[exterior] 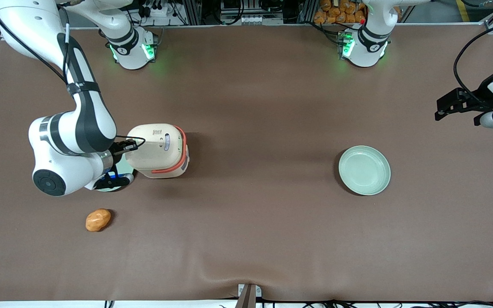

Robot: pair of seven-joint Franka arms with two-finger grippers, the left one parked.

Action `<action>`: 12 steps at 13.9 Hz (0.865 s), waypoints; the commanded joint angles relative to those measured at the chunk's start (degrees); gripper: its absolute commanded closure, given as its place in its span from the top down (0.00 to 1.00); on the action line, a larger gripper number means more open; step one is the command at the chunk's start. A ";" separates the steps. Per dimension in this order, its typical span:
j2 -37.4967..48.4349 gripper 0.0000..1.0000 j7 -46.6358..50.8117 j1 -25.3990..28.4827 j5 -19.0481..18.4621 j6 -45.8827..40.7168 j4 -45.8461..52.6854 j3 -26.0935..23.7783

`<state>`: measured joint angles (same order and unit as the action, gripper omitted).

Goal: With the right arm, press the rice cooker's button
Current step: 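Move the right gripper to the rice cooker's front button, then press the lid-release button with the right gripper fingertips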

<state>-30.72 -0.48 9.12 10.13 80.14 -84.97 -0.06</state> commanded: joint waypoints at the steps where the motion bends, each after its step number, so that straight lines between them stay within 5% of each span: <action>1: -1.18 0.00 -0.13 0.37 0.77 -0.08 0.86 0.32; 12: -1.89 0.02 -0.05 0.63 0.42 1.42 2.78 0.32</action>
<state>-31.28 -0.48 9.14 10.38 80.42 -84.51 -0.13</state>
